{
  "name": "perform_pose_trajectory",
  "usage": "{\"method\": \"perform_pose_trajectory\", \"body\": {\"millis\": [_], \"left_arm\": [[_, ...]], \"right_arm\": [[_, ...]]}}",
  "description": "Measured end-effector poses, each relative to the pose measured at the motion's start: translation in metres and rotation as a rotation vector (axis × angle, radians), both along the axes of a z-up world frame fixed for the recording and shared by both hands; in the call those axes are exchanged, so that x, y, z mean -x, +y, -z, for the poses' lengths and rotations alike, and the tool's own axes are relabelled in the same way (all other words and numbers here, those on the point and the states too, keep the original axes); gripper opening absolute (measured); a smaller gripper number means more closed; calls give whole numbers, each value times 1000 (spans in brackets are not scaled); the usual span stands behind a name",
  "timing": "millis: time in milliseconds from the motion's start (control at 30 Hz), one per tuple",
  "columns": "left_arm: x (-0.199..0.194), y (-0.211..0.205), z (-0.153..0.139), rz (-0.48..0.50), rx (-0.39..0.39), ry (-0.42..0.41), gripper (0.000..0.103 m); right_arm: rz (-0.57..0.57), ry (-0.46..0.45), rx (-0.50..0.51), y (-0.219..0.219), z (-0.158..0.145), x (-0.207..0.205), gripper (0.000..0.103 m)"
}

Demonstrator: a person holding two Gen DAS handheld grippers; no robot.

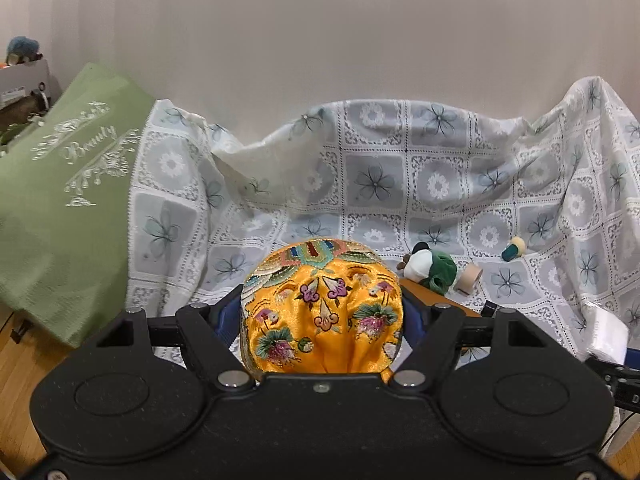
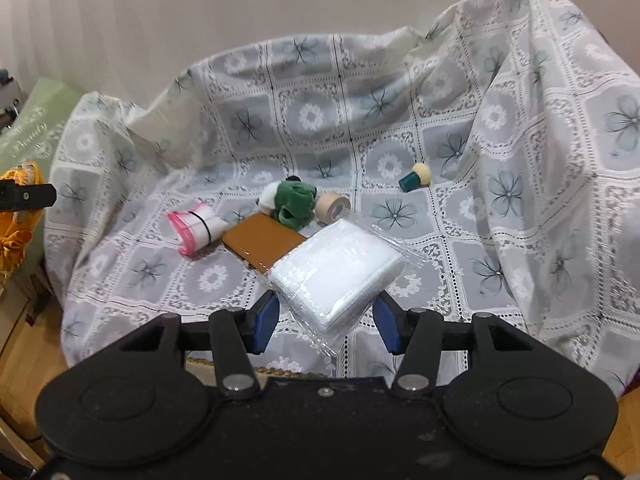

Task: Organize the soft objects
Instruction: 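Lift the yellow pouch with the left tool while the right tool lifts the white tissue pack, then lower the yellow pouch and tissue pack into the basket and open both tools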

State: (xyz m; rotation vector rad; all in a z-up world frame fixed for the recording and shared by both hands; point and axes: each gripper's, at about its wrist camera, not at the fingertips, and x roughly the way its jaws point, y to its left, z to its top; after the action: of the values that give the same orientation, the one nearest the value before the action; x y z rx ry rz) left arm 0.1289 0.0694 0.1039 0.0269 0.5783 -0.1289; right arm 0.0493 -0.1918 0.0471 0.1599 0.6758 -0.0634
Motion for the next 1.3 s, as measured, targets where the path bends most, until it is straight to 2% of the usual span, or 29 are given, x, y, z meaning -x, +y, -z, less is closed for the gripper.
{"method": "perform_pose_trajectory", "body": {"millis": [267, 700, 933, 1300], "left_arm": [[29, 3, 6, 7, 22, 21, 70], [76, -25, 53, 90, 31, 162, 70], [80, -46, 80, 128, 15, 250, 70], [94, -62, 107, 167, 39, 323, 70]], "right_arm": [[-6, -29, -24, 3, -3, 41, 51], [-33, -52, -64, 20, 3, 102, 51], [-52, -45, -75, 30, 5, 115, 51], [-27, 10, -110, 26, 21, 128, 51]]}}
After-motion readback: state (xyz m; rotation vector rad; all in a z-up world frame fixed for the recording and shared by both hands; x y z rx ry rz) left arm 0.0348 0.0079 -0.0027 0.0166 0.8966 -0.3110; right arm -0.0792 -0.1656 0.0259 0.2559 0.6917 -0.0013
